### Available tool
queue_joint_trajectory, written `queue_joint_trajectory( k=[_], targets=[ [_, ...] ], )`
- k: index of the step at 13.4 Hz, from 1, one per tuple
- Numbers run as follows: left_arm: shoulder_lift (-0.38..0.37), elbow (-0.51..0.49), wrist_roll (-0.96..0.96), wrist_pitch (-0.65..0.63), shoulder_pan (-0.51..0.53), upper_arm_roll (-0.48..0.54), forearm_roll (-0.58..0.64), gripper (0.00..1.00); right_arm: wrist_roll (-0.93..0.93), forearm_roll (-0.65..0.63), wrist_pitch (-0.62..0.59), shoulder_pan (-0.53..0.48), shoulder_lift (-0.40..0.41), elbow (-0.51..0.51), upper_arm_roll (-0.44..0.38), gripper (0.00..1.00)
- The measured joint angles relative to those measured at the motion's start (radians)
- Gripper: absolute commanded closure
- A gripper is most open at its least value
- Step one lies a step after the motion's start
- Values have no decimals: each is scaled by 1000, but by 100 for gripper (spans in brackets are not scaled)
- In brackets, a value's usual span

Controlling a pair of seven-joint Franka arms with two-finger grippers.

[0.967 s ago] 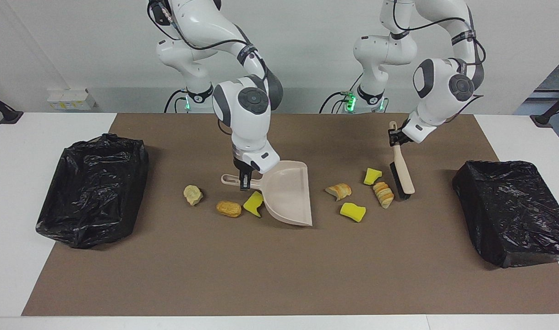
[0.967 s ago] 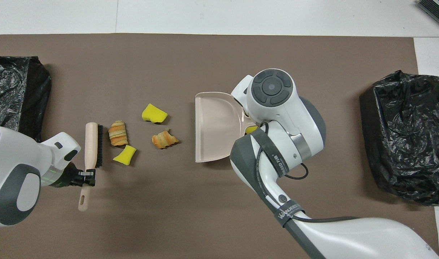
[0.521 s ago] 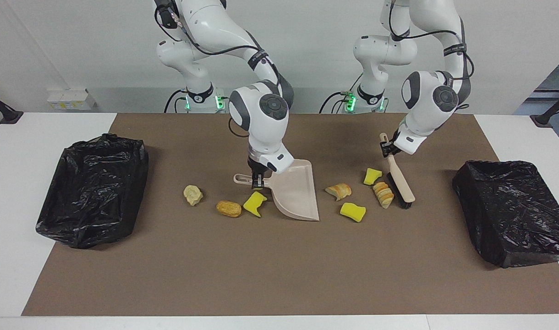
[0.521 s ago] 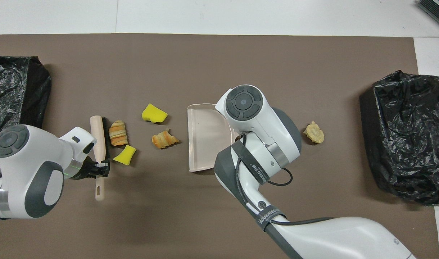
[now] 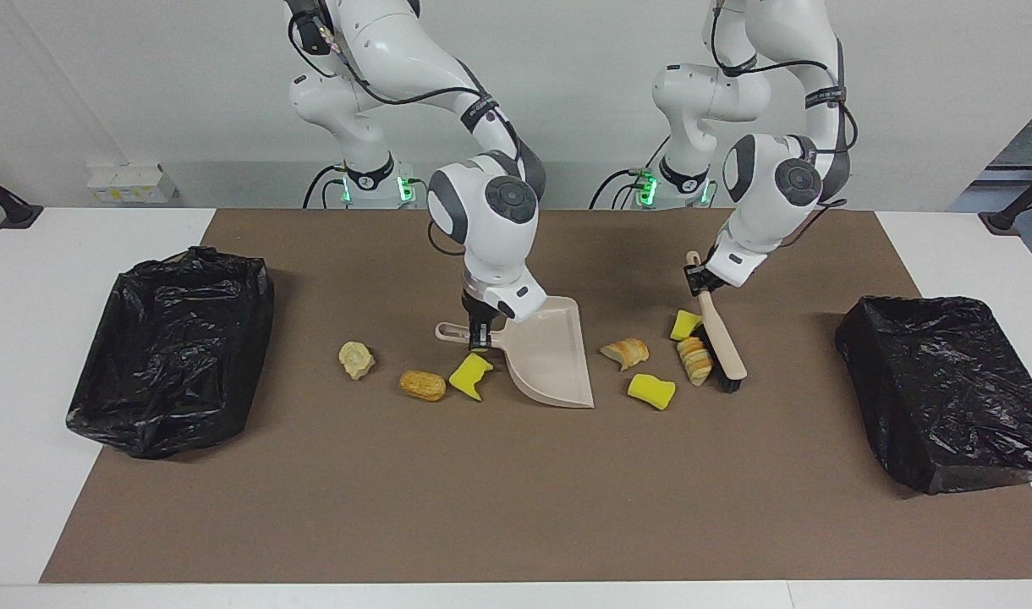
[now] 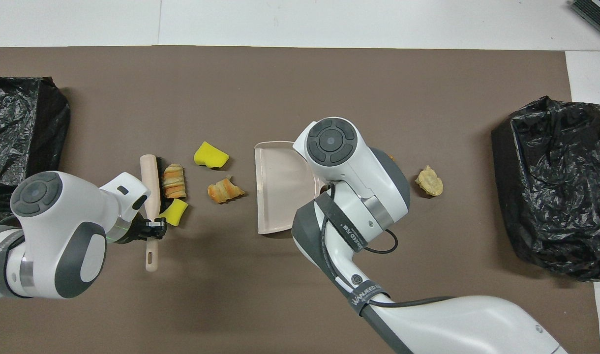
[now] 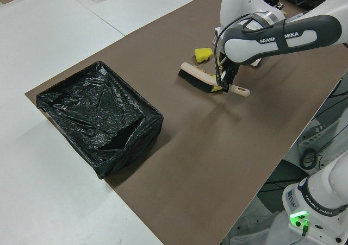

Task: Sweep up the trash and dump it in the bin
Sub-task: 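Sweep the bread and sponges toward the dustpan with the left brush, then brush the bread and sponge pieces into the dustpan with the left gripper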

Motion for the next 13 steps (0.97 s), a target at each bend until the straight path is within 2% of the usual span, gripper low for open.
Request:
queue_joint_trajectory(
  k=[8, 13],
  targets=[
    [32, 60, -13, 3, -170, -7, -92, 100, 2, 0, 9, -7, 3, -1, -1, 100],
    [34, 77, -109, 19, -322, -10, -115, 100, 3, 0, 10, -8, 3, -4, -1, 100]
  ],
)
